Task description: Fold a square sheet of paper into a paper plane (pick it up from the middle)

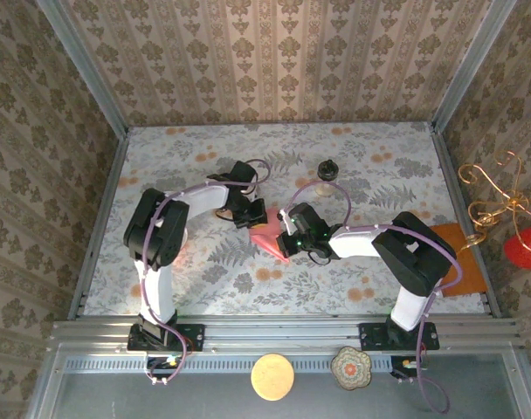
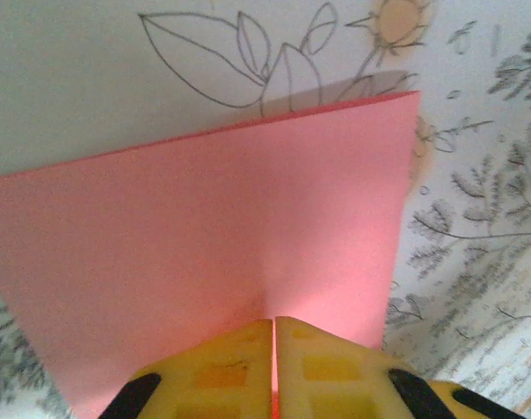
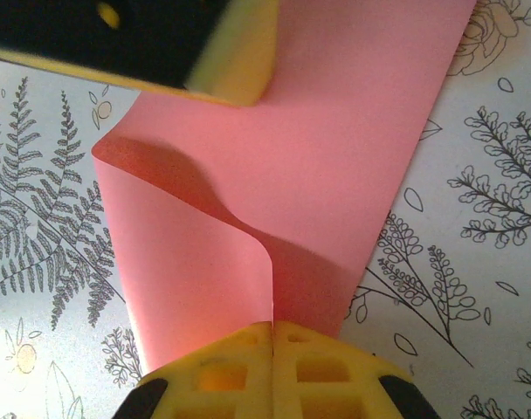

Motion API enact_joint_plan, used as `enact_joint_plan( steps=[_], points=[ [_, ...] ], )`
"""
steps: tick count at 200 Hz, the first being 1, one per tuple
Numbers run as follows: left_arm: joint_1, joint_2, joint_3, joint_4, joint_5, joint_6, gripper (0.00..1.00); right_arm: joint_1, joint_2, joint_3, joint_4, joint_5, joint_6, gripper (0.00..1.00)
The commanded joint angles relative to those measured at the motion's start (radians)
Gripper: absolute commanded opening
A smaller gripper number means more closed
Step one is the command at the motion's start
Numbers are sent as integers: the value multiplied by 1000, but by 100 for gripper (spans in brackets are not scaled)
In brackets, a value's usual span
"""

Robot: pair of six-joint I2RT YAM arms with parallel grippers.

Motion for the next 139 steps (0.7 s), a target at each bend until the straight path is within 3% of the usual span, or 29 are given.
enact_joint_plan(
  steps=[1, 67, 103, 139],
  points=[
    [-4, -129, -56, 36, -25, -84, 15, -5, 25, -3, -77, -19, 16, 0],
    [-71, -339, -298, 203, -34, -331, 19, -10, 29, 6, -92, -36, 31, 0],
    [-114, -337, -373, 308, -39, -444, 14, -12, 33, 9, -94, -38, 33, 0],
    [-128, -282, -357, 336, -24, -467, 11, -13, 37, 13, -100, -35, 33, 0]
  ],
)
